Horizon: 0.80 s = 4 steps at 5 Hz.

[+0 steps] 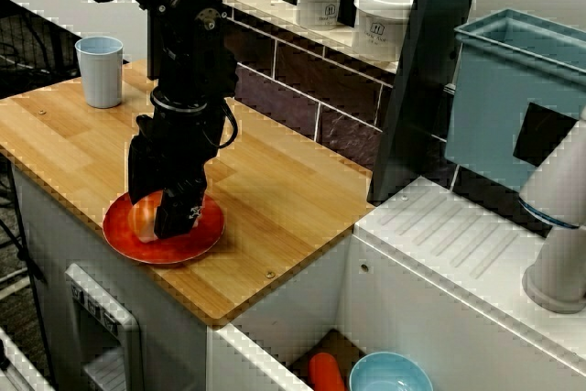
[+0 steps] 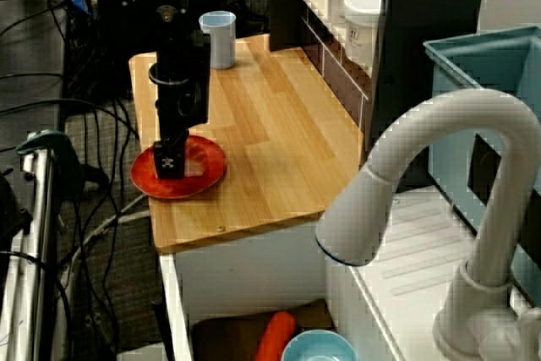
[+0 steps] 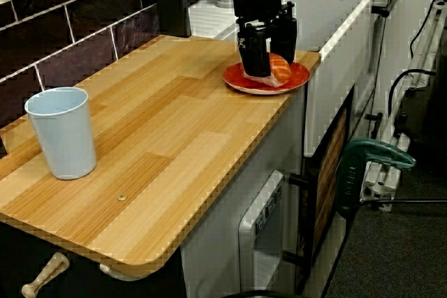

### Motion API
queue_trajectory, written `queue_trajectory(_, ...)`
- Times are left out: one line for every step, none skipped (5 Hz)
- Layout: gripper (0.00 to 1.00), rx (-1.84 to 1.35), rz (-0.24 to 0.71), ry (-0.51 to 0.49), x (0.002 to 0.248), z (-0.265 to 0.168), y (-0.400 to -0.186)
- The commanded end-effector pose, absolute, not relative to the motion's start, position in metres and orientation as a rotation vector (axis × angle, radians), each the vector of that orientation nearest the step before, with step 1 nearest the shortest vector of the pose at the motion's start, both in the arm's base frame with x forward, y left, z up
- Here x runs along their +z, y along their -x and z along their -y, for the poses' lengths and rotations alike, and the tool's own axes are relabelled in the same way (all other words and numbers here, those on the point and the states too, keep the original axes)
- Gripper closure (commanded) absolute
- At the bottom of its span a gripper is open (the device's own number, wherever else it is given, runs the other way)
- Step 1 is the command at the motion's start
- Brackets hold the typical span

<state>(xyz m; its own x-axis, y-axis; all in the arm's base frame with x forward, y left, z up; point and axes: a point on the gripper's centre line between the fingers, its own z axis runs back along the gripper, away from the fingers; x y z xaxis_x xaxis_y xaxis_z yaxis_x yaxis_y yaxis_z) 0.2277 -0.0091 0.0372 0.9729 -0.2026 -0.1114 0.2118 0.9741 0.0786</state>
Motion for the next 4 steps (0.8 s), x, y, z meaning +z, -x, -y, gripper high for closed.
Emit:
queue_trajectory(0.00, -0.187, -0.070, -0.071, 0.051, 0.007, -0.227)
queue_trajectory(0.00, -0.179, -0.061, -0.054, 0.059, 0.005, -0.224)
queue_trajectory(0.00, -0.166, -0.041, -0.019, 0.074, -0.002, -0.224)
queue_trajectory(0.00, -0.156, -0.031, 0.019, 0.088, -0.011, -0.226)
